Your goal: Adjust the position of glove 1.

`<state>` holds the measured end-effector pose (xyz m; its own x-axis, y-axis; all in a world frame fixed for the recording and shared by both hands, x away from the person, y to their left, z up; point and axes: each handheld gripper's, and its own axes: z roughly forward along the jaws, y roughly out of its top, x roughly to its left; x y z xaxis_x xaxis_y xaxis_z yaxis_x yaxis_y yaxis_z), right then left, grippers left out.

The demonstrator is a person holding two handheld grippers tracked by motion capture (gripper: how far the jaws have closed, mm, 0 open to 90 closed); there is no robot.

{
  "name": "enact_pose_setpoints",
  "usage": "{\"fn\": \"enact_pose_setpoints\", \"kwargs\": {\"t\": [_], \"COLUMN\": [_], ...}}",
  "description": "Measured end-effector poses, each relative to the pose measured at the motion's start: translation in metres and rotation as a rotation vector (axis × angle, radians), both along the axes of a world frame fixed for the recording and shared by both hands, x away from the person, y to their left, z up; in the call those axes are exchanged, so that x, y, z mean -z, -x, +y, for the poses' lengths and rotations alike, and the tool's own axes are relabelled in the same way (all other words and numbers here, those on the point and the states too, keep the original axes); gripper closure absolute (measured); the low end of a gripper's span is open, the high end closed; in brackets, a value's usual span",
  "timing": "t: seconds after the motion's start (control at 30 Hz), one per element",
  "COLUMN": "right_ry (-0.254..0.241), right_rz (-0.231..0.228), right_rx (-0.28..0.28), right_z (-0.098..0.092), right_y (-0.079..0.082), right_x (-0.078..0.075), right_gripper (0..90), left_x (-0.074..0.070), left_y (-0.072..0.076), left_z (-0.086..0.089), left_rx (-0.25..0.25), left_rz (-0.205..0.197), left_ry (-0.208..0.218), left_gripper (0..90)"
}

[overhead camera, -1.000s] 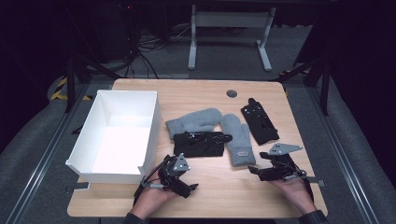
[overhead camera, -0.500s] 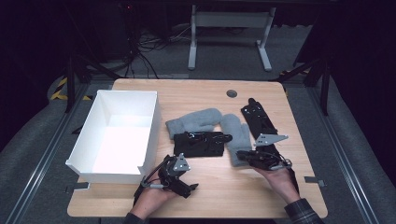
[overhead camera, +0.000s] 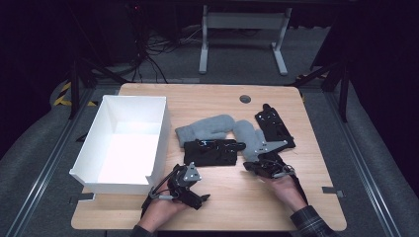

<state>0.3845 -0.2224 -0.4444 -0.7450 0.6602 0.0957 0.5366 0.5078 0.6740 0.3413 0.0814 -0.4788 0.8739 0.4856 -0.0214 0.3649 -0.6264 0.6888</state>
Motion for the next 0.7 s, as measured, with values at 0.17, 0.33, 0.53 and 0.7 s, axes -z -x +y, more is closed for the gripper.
{"fn": "enact_pose_setpoints", "kwargs": {"t": [0.17, 0.33, 0.53, 0.7], "right_ry": [0.019, 0.026, 0.005, 0.012], "right_rz": [-0.004, -0.015, -0.043, -0.094], "right_rx": [0.028, 0.052, 0.055, 0.08], "right_z": [-0.013, -0.028, -0.036, -0.039], "right_y": [-0.001, -0.003, -0.003, -0.014], "right_x": [-0.001, -0.004, -0.012, -0.025], "right_gripper": [90.0, 90.0, 83.9, 67.9], "left_x": [0.0, 0.0, 0.0, 0.0], "left_y": [0.0, 0.0, 0.0, 0.0], "left_z": [0.0, 0.0, 0.0, 0.0], "left_rx": [0.0, -0.002, -0.003, -0.002], "left_rz": [0.0, 0.0, 0.0, 0.001], "left_ry": [0.0, 0.0, -0.001, 0.0], "left_gripper": [0.2, 0.2, 0.2, 0.2]}}
